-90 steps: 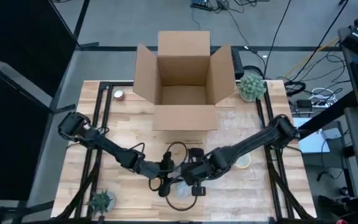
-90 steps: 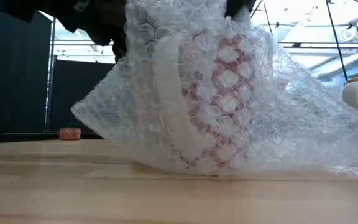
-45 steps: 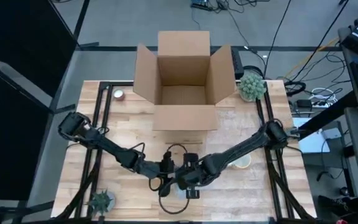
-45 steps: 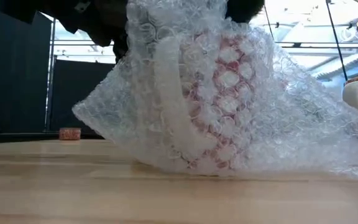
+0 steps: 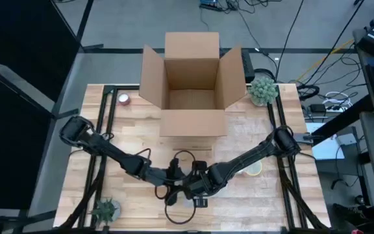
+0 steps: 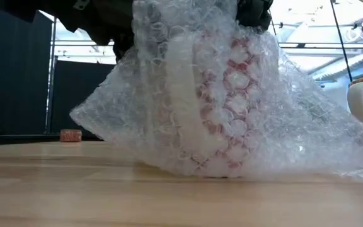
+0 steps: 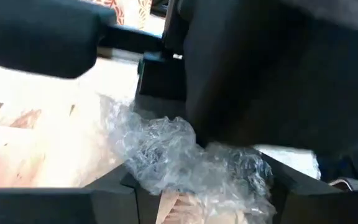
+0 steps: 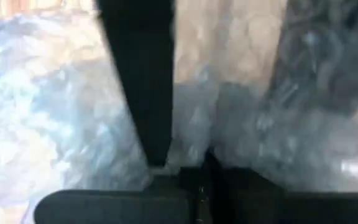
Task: Wrap mug
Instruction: Wrap the red cup with the left transparent bubble wrap
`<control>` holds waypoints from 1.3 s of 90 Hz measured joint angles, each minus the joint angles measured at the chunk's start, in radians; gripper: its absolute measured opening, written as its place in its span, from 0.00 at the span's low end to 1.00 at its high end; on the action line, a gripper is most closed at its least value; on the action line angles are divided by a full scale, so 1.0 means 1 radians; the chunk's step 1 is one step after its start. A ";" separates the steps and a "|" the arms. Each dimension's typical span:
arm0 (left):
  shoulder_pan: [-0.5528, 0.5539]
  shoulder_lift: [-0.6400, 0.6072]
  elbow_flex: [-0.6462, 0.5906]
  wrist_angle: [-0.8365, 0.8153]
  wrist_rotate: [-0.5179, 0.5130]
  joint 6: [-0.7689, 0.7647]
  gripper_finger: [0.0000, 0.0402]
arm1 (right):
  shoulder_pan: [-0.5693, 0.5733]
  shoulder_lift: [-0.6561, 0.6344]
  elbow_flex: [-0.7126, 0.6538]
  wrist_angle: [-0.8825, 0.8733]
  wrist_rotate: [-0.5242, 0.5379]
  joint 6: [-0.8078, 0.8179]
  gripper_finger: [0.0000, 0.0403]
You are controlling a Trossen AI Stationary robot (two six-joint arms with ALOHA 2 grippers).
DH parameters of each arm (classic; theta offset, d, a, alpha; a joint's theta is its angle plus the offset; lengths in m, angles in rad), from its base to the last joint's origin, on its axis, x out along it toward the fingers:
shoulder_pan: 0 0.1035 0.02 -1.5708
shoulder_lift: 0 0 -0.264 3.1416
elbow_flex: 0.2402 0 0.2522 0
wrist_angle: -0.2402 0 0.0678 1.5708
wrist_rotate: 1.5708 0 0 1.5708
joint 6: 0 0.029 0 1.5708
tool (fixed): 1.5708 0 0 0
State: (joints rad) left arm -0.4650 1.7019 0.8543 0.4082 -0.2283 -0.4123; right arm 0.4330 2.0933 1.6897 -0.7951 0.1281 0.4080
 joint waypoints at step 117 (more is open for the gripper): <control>-0.020 0.018 0.005 -0.008 -0.082 0.013 0.40 | 0.001 0.000 0.000 0.006 0.002 -0.031 0.00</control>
State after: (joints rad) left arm -0.4847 1.7195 0.8589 0.4004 -0.3107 -0.3991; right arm 0.4339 2.0933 1.6894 -0.7895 0.1299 0.3771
